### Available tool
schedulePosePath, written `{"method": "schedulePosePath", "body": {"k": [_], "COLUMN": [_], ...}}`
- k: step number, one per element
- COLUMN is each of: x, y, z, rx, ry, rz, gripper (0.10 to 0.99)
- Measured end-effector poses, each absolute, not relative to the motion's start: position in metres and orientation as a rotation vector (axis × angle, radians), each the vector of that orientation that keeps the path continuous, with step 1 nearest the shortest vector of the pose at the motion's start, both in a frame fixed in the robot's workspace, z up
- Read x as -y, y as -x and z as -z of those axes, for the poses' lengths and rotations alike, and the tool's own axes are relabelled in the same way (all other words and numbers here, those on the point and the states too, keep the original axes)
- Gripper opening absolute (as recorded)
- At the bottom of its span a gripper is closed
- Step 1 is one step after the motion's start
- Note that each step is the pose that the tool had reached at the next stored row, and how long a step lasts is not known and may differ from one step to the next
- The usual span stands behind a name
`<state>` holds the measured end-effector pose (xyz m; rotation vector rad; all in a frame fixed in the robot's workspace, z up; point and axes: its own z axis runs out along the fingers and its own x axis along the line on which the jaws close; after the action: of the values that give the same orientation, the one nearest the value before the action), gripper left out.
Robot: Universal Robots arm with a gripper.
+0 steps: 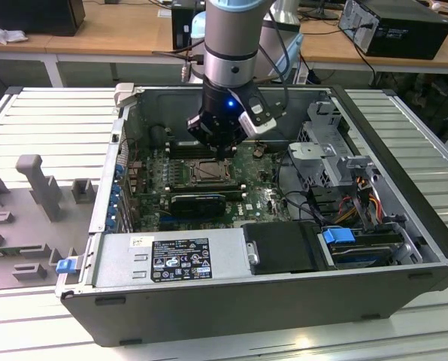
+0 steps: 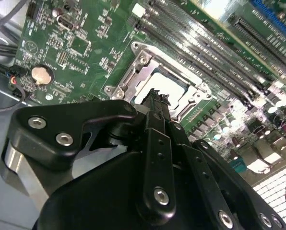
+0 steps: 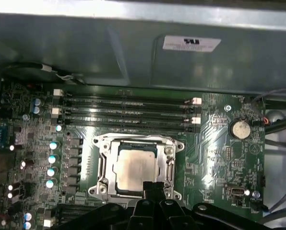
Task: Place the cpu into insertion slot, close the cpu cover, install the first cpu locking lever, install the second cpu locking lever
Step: 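Install the second cpu locking lever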
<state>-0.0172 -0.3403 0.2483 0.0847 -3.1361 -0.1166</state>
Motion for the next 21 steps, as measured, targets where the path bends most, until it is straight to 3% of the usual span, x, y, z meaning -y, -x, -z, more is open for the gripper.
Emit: {"method": "schedulePosePath", "body": {"k": [10, 21], "x": [0.37, 0.375], "y": [0.02, 0.044], "z": [-0.238, -0.222], "rx": [3.126, 3.125], "ry": [-0.078, -0.079], "rz": [0.133, 0.159], "gripper": [0.106, 0.106]}}
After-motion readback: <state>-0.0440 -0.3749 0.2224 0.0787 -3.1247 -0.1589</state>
